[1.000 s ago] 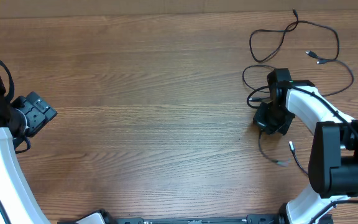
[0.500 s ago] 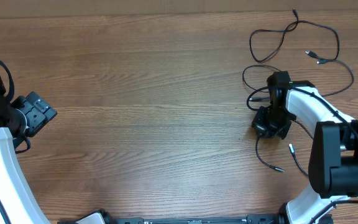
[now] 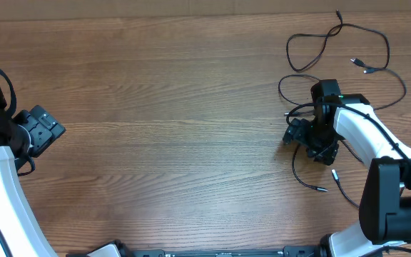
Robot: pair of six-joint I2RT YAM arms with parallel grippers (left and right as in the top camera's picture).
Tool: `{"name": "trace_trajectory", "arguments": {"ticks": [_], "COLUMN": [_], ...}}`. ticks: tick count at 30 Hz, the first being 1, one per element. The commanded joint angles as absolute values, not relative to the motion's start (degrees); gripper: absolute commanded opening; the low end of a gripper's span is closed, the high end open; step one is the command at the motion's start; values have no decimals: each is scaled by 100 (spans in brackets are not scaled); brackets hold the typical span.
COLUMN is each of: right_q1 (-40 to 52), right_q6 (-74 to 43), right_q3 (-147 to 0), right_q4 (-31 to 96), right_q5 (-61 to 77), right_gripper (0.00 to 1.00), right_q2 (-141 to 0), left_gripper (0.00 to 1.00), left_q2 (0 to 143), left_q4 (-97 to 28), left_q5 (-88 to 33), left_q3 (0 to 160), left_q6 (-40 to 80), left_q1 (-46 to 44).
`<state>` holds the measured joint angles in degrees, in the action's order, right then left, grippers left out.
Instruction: Untangle cables
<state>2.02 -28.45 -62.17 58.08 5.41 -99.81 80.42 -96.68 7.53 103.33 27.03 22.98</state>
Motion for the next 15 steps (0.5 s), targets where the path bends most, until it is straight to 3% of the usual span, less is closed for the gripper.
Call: {"name": "trace_trajectory", "arguments": {"ticks": [1, 15], "right_q1": [220, 226], "right_q6": [-2849, -2849], "right_q3": [-6309, -6834], "right_q4": [5881, 6729], "right_q5": [550, 550], "right_gripper": [97, 98], "right_q2": [-9841, -7815], "left_gripper": [100, 99], "left_q2": [8051, 8051], "left_q4": [-9679, -9679], "left_q5": [746, 746], "left_q3": [10313, 10313], "left_q6": [2788, 2788], "left_q1": [2322, 2322]}}
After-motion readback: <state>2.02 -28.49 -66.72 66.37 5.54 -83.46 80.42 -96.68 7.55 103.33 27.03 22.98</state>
